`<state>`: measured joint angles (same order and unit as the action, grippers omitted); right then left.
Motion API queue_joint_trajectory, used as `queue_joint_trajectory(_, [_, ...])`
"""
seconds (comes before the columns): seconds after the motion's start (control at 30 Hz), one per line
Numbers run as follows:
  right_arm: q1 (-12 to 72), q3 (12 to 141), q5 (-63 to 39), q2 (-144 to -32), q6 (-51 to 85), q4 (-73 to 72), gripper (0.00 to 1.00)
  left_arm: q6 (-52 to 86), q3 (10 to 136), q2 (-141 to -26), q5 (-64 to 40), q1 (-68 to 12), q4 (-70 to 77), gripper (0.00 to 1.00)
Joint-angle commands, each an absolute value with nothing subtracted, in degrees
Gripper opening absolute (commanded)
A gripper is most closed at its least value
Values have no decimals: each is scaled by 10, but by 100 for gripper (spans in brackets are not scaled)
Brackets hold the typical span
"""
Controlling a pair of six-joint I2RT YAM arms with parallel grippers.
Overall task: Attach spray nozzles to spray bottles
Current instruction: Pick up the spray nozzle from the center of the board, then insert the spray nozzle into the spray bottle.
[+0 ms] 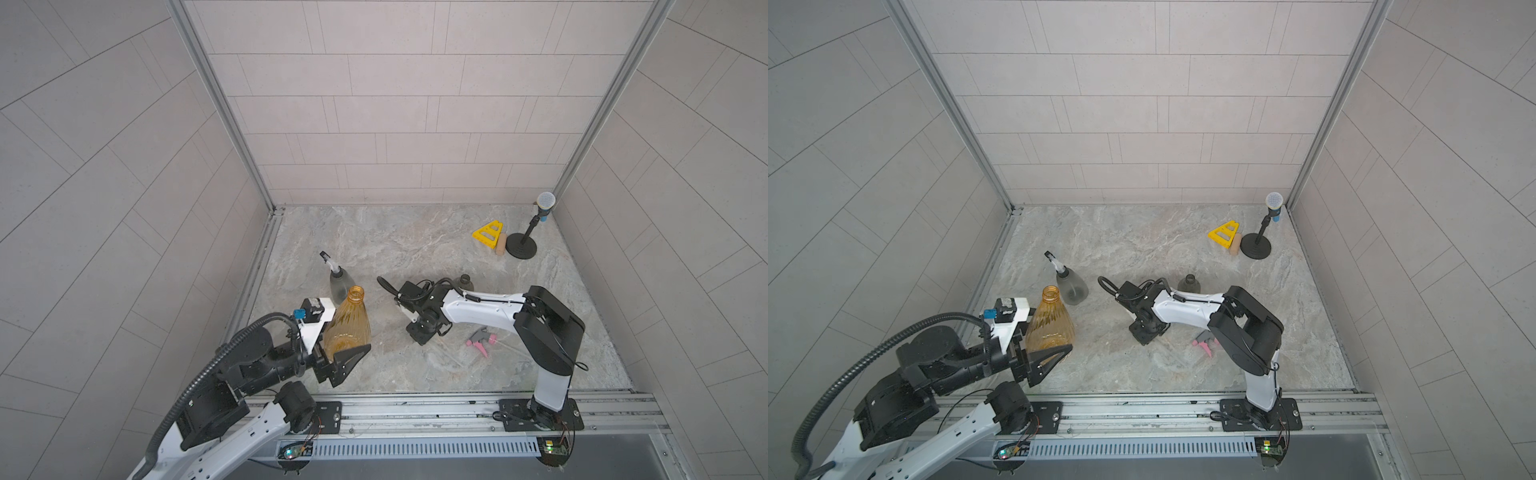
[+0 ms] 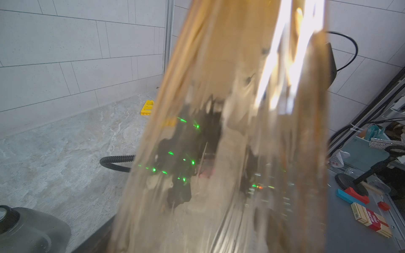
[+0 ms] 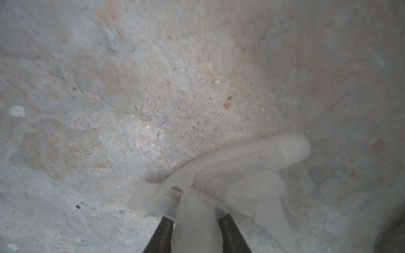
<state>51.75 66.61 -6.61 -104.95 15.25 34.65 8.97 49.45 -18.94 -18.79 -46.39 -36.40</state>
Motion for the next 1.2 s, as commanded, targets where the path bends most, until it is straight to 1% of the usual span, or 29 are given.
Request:
queue_joint_trajectory(0.0, [518, 646, -71, -989, 153, 304, 29, 91, 488, -194, -204, -463, -328, 0])
queue_joint_trajectory(0.17, [511, 600, -56, -850, 168, 242, 28, 100, 469, -188, -222, -463, -292, 0])
queue_joint_trajectory(0.33, [509, 608, -24, -683, 163, 213, 28, 101, 462, -205, -241, -463, -270, 0])
queue_joint_trajectory(0.4, [508, 638, -19, -627, 157, 200, 29, 104, 453, -213, -253, -463, -249, 0])
queue_joint_trajectory(0.5, [508, 697, -44, -590, 150, 177, 29, 112, 440, -222, -273, -463, -213, 0])
queue_joint_trajectory(0.63, [510, 776, -109, -584, 160, 113, 29, 115, 443, -237, -305, -463, -183, 0])
queue_joint_trajectory(0.77, [511, 843, -177, -607, 193, 23, 29, 112, 439, -250, -337, -463, -168, 0])
queue_joint_trajectory(1.03, [524, 898, -274, -672, 322, -200, 28, 112, 429, -237, -348, -463, -155, 0])
queue_joint_trajectory(1.17, [553, 946, -294, -697, 324, -193, 28, 112, 431, -244, -343, -463, -163, 0])
